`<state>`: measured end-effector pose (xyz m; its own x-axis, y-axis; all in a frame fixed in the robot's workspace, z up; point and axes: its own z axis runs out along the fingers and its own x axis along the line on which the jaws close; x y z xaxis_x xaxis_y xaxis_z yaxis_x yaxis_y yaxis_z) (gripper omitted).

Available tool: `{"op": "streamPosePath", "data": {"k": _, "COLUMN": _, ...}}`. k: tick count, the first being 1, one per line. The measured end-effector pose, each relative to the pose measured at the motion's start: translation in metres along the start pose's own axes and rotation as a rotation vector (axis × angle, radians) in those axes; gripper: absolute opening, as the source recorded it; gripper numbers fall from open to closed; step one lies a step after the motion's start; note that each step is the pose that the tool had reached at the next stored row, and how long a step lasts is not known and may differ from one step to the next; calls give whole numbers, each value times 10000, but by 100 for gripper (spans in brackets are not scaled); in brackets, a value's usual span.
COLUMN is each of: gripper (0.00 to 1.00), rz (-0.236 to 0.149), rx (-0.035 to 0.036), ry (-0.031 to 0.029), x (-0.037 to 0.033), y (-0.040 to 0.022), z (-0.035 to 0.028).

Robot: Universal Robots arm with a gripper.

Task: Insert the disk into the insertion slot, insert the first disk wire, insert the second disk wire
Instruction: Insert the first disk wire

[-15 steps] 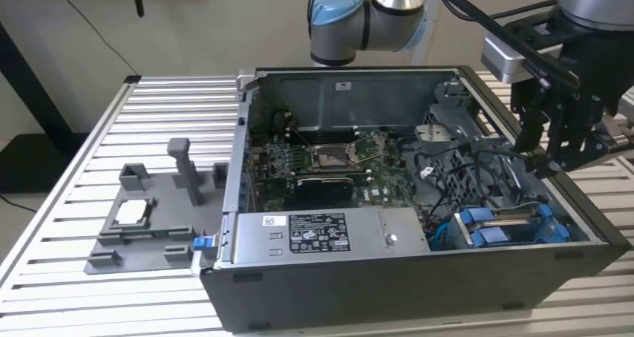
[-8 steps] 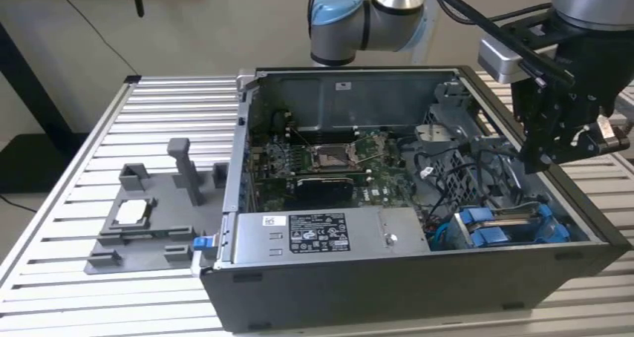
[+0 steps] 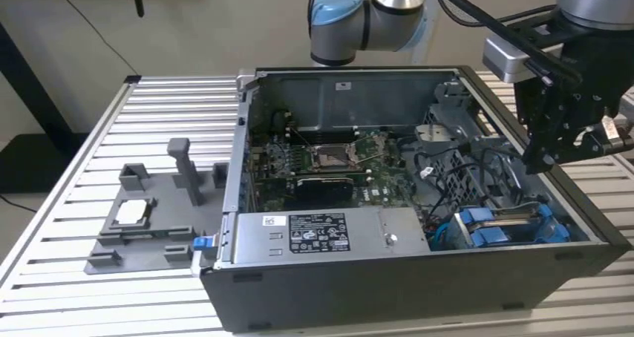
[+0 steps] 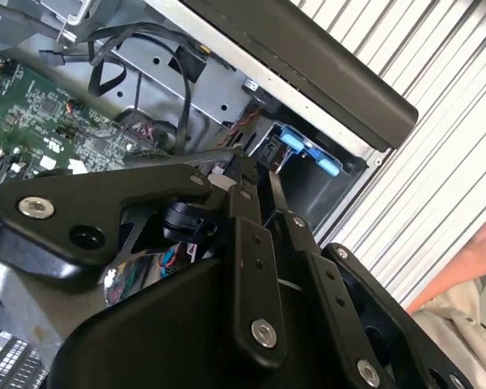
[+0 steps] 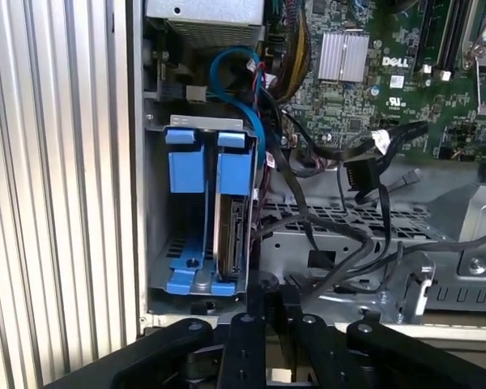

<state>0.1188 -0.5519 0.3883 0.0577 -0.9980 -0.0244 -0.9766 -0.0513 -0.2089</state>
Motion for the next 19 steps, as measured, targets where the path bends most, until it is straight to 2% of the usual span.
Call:
{"op": "streamPosePath", "data": {"k": 2, "gripper": 20, "rz": -11, "rx": -138, "ry": 67, "x": 1, "y": -22, "z": 6}}
{"op": "streamPosePath", "data": {"k": 5, "gripper": 20, "rz": -23, "rx": -408, "ry": 150, "x": 5, "y": -63, "z": 16}}
{"op": "streamPosePath", "data": {"k": 11, "gripper": 20, "rz": -54, "rx": -1064, "ry": 374, "x": 10, "y": -159, "z": 40}}
{"op": "streamPosePath", "data": {"k": 13, "gripper": 20, "rz": -65, "rx": -1274, "ry": 445, "x": 12, "y": -187, "z": 47}}
{"op": "streamPosePath", "data": {"k": 14, "gripper": 20, "rz": -69, "rx": -1357, "ry": 472, "x": 12, "y": -195, "z": 51}}
{"op": "streamPosePath", "data": {"k": 16, "gripper": 20, "rz": -69, "rx": -1471, "ry": 487, "x": 13, "y": -201, "z": 64}}
{"op": "streamPosePath", "data": {"k": 19, "gripper": 20, "rz": -26, "rx": -1548, "ry": 487, "x": 14, "y": -202, "z": 94}}
